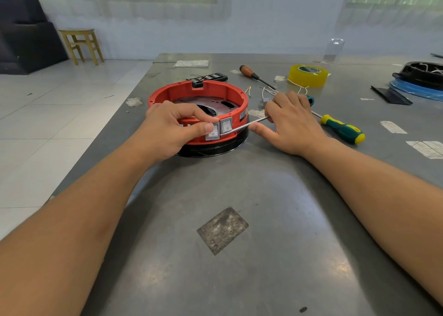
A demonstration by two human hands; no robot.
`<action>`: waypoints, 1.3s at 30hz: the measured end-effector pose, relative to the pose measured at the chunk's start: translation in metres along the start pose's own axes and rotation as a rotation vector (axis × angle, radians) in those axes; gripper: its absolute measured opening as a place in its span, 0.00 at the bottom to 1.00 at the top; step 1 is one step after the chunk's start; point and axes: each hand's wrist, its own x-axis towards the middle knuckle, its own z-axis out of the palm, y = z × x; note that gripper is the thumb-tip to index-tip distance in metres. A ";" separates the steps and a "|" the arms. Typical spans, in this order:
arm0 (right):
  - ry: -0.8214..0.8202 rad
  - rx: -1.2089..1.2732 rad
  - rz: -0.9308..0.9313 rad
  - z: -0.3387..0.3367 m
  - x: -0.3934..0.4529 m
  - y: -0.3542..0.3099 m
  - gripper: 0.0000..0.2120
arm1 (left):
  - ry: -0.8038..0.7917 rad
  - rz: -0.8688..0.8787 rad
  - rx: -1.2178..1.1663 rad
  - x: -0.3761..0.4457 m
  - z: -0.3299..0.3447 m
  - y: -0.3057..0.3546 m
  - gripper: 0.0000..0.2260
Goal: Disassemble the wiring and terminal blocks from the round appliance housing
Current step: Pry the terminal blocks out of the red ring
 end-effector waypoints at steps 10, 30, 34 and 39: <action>0.016 0.001 0.013 -0.011 -0.015 0.000 0.32 | -0.007 0.048 0.014 -0.002 0.000 -0.003 0.14; -0.171 0.108 -0.002 -0.051 -0.063 -0.064 0.32 | 0.073 0.010 0.053 0.001 0.005 -0.014 0.12; -0.193 0.148 -0.021 -0.052 -0.062 -0.081 0.26 | 0.071 0.021 0.052 -0.001 0.006 -0.012 0.15; -0.229 0.159 -0.024 -0.059 -0.063 -0.092 0.29 | 0.087 0.035 0.064 -0.001 0.005 -0.012 0.16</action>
